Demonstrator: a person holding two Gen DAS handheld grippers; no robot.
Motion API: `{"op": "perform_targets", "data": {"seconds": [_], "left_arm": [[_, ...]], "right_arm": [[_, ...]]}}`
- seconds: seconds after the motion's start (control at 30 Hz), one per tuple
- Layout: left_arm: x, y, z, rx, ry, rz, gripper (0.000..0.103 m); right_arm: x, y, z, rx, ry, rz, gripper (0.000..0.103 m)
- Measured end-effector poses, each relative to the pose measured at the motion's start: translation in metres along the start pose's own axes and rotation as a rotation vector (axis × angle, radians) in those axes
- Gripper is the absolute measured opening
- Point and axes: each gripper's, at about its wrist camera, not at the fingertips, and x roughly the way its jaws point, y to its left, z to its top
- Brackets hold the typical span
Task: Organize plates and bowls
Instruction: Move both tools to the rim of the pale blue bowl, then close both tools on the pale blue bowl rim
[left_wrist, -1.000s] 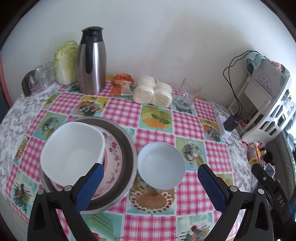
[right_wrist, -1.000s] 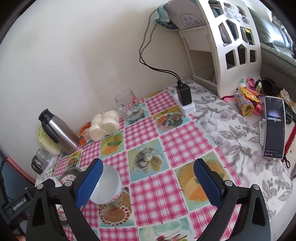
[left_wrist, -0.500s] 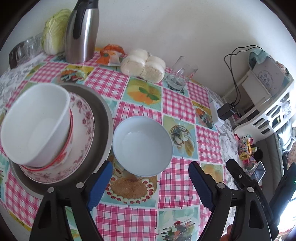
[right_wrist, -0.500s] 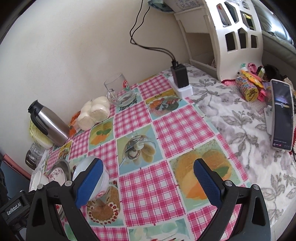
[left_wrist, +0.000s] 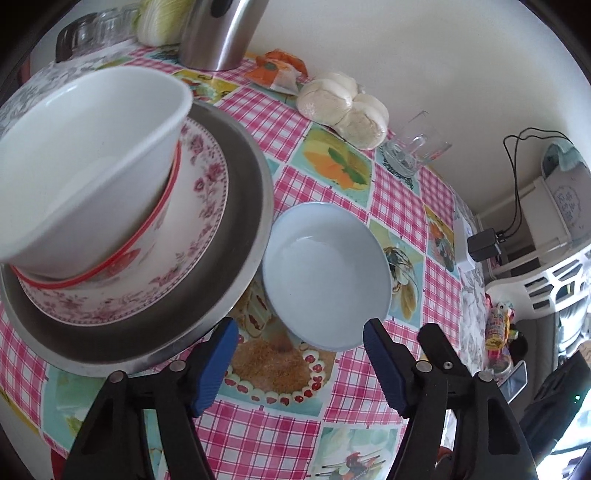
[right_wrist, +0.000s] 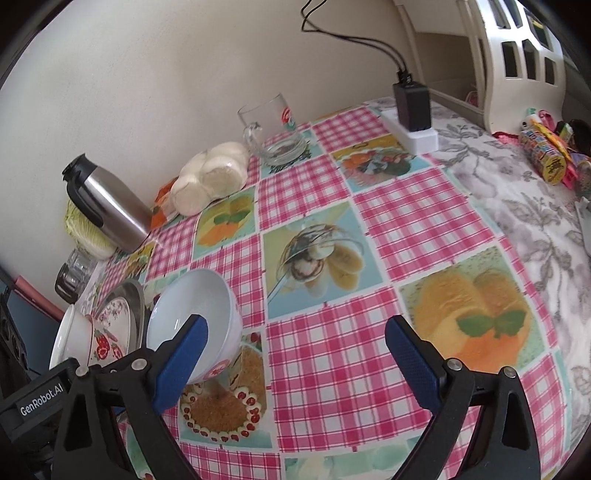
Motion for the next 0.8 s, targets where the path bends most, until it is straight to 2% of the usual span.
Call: {"op": "perform_targets", "data": {"seconds": [0.13, 0.33, 0.63, 0.8], "left_arm": [[0.002, 0.003, 0.000, -0.025, 0.004, 0.002, 0.073], [0.005, 0.013, 0.001, -0.089, 0.027, -0.011, 0.073], [0.007, 0.019, 0.003, -0.108, 0.048, -0.026, 0.073], [0.007, 0.020, 0.003, -0.116, 0.047, -0.021, 0.072]], "right_arm": [[0.011, 0.010, -0.005, -0.016, 0.029, 0.019, 0.073], [0.023, 0.026, -0.012, -0.056, 0.052, 0.034, 0.060], [0.034, 0.041, -0.017, -0.060, 0.059, 0.057, 0.037], [0.043, 0.047, -0.022, -0.059, 0.079, 0.067, 0.029]]}}
